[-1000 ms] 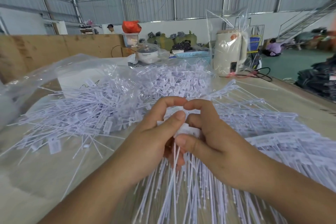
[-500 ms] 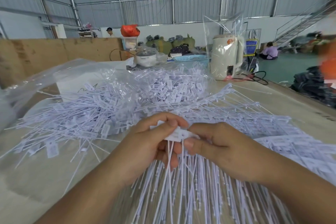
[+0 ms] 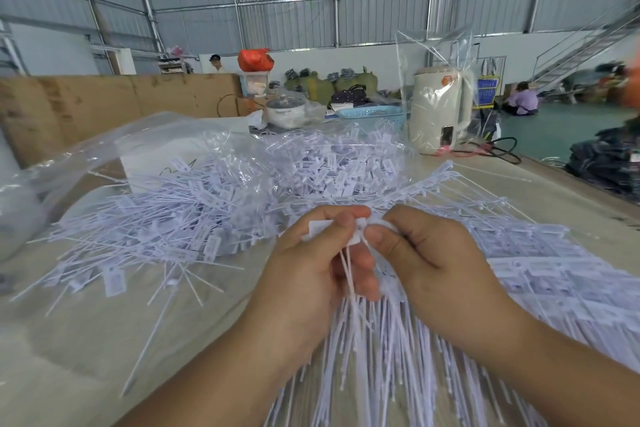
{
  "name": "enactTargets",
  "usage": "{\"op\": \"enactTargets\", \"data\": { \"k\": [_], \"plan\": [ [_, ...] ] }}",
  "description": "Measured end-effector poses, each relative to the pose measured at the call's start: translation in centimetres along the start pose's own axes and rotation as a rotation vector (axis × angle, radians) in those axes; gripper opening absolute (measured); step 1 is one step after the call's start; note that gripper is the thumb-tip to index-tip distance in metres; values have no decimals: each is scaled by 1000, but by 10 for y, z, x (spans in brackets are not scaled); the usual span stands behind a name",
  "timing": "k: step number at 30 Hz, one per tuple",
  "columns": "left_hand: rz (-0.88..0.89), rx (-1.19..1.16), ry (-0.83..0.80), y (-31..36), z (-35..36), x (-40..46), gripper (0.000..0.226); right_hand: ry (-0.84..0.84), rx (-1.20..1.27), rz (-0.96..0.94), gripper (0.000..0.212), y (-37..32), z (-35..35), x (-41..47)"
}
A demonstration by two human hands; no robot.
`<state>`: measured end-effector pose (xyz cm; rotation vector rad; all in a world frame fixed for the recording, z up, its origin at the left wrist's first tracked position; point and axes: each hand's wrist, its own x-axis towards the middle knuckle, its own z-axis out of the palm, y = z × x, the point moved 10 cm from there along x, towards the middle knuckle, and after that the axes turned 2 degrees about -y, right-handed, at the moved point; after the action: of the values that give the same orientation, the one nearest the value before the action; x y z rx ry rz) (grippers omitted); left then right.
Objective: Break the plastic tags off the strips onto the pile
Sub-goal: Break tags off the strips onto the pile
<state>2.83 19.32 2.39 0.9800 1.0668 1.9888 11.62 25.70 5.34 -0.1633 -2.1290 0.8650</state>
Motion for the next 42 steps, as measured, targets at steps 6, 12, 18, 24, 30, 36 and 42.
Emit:
{"op": "enactTargets", "data": {
  "k": [6,12,18,24,30,36,42],
  "plan": [
    [-81,-282,47,-12,3,0,18,66,129,-25,29,-10,3,1],
    [-46,-184,304,1,-53,8,17,282,-166,-113,34,-20,-32,-1],
    [-41,180,-139,-1,0,2,19,-275,-28,-114,31,-12,24,-6],
    [-118,288,-215,-10,-1,-2,43,-325,-21,-124,54,-8,34,-10],
    [-41,240,-104,5,-17,5,16,-463,-55,-18,36,5,28,-10],
    [-43,418,-179,5,-13,2,8,-479,-69,24,16,14,24,-11],
    [2,371,-99,8,-15,4,15,-381,-151,22,27,15,21,-7]
  ]
}}
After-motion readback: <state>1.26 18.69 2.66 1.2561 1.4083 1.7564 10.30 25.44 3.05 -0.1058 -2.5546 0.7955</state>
